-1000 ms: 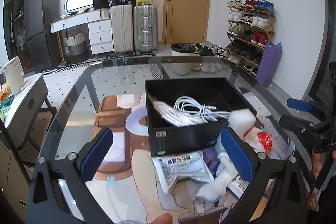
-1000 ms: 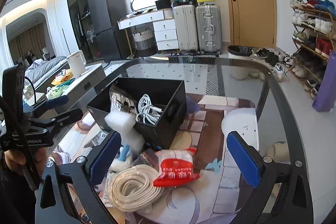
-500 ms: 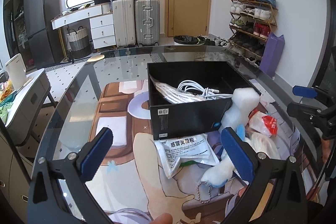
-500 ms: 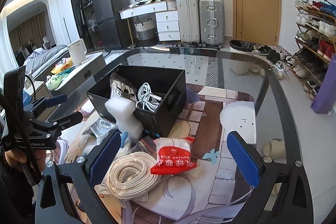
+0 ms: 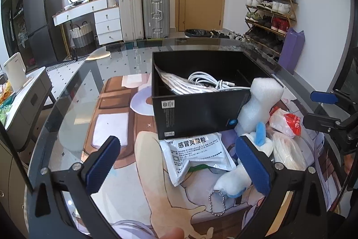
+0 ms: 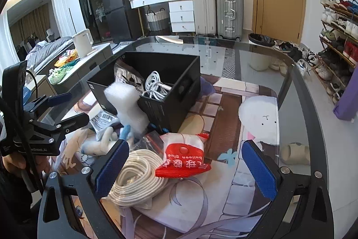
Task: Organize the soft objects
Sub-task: 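Move the right tool to the red balloon glue bag while the left tool approaches the white medicine packet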
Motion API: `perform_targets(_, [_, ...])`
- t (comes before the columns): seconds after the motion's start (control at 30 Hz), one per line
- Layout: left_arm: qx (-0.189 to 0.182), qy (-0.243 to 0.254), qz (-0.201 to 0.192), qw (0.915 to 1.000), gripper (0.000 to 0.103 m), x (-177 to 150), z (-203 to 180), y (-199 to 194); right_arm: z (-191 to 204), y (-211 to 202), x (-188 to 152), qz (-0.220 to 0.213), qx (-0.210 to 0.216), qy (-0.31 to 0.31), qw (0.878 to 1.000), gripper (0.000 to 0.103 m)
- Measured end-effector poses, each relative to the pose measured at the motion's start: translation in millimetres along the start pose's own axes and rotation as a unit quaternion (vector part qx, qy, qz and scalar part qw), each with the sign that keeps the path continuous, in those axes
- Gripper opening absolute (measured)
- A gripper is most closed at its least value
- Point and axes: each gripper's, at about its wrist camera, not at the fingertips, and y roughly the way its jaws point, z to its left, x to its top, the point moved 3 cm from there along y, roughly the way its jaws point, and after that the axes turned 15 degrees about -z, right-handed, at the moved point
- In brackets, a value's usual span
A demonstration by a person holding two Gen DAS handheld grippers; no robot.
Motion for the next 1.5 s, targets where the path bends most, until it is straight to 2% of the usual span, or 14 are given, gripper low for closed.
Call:
perform_targets(0.3, [-0.003, -0.005, 0.028, 0.9996, 0.103, -11.0, -0.1, 7.6, -17.7, 15.8, -12.7, 0.034, -0.032, 0.016, 0.999, 0.102])
perform_targets(0.63, [-0.001, -0.013, 0.048, 0.9988, 0.103, -16.3, 1.8, 13.8, -24.7, 34.5, -24.8, 0.053, -0.044, 0.026, 0.997, 0.102])
perform_targets(0.97, [0.001, -0.013, 0.058, 0.9982, 0.103, -16.6, 3.7, 17.2, -27.3, 47.7, -33.3, 0.072, -0.067, 0.011, 0.995, 0.102])
perform_targets(1.5, [-0.003, -0.014, 0.065, 0.9978, 0.103, -19.6, 5.8, 19.3, -26.8, 52.0, -38.3, 0.082, -0.062, 0.010, 0.995, 0.102])
